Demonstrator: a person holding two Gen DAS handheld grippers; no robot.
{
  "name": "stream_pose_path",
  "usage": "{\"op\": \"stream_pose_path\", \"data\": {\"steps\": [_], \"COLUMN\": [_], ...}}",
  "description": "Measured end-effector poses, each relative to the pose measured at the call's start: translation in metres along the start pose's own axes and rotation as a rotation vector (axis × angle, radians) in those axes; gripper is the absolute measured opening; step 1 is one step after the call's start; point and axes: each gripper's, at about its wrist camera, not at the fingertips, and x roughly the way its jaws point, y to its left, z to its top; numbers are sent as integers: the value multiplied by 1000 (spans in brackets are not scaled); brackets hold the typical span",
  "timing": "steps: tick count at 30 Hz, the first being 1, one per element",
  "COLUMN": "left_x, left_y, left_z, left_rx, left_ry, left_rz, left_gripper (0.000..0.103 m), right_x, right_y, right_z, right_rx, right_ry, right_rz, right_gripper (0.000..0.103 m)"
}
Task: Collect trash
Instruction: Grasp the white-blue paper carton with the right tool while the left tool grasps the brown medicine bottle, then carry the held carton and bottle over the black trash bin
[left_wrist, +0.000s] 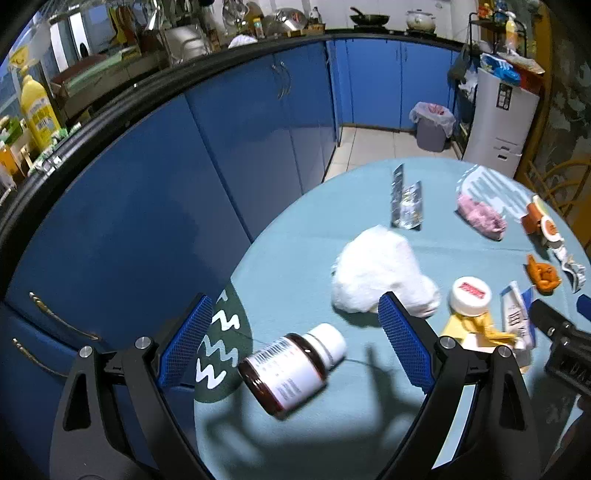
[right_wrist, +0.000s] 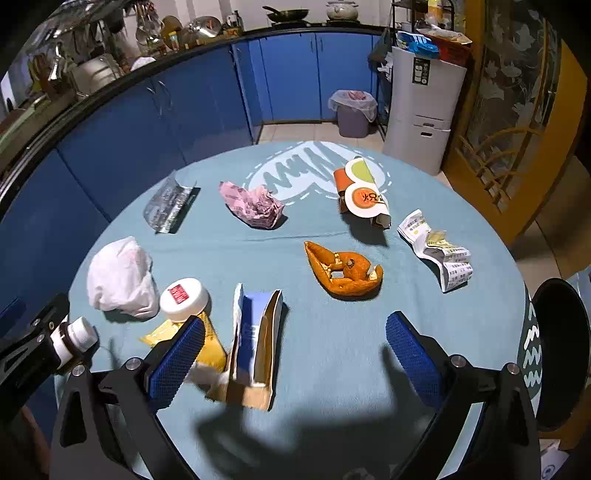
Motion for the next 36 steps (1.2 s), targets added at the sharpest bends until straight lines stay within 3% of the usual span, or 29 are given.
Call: {"op": "stream_pose_path", "data": {"steps": [1, 5, 10, 11, 12, 14, 15, 17, 25, 36], "left_x": [4, 23, 39, 42, 44, 45, 43, 40, 22, -34], "left_y": [2, 9, 9, 8, 8, 7, 5, 1, -15, -65], "left_z": [-1, -9, -21, -23, -24, -26, -26, -27, -26, -15], "left_rx": [-3, -20, -26, -28, -31, -48, -44, -34, -43, 31], "left_ry": [9, 61, 111, 123, 132, 134, 131, 121, 126, 17], "left_rz": [-2, -22, -34, -35, -37, -68, -71, -75, -139, -179], "left_gripper": [90, 90, 90, 89, 87, 67, 66, 48, 48, 47], "right_x": [3, 19, 29, 27, 27, 25, 23, 20, 4, -29], "right_y": [1, 5, 13, 15, 16, 18, 20, 21, 3, -41], "right_z": [1, -2, -10, -11, -11, -13, -13, -15, -16, -19], "right_rx": [-3, -17, -38, -47, -51, -61, -72, -91, -68, -15], "right_ry": [5, 58, 96, 86, 83, 78, 75, 68, 43, -22], "right_rz": [-17, -35, -39, -39, -30, -15, -14, -19, -12, 4], "right_gripper": [95, 61, 58, 53, 50, 35, 34, 32, 31, 31]}}
